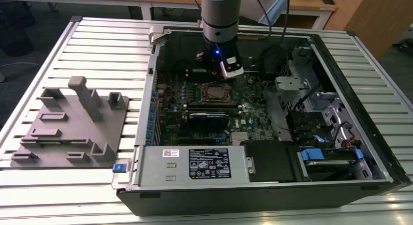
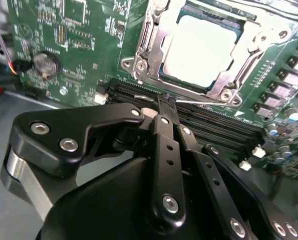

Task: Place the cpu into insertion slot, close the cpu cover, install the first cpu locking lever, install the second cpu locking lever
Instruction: 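Install the first cpu locking lever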

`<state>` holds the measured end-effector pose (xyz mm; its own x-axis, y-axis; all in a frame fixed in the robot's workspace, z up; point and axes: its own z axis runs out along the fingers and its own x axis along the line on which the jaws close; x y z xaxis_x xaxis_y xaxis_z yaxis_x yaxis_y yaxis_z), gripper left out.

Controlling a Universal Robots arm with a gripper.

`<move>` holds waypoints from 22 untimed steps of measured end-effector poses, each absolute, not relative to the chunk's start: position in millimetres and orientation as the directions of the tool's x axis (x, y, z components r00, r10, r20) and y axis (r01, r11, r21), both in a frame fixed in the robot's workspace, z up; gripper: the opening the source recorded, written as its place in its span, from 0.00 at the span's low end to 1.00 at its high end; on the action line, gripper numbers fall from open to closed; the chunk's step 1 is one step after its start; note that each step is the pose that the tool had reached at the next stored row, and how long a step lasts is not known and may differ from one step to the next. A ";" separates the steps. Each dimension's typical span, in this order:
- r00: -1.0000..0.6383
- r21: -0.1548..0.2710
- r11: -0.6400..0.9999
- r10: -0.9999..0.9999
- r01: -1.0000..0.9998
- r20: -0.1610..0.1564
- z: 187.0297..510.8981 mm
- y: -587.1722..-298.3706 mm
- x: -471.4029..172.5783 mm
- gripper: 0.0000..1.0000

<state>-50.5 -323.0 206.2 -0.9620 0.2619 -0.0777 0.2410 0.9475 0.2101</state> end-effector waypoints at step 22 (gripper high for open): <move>-0.889 0.210 0.879 0.451 0.427 -0.078 204.4 -316.5 -54.6 0.10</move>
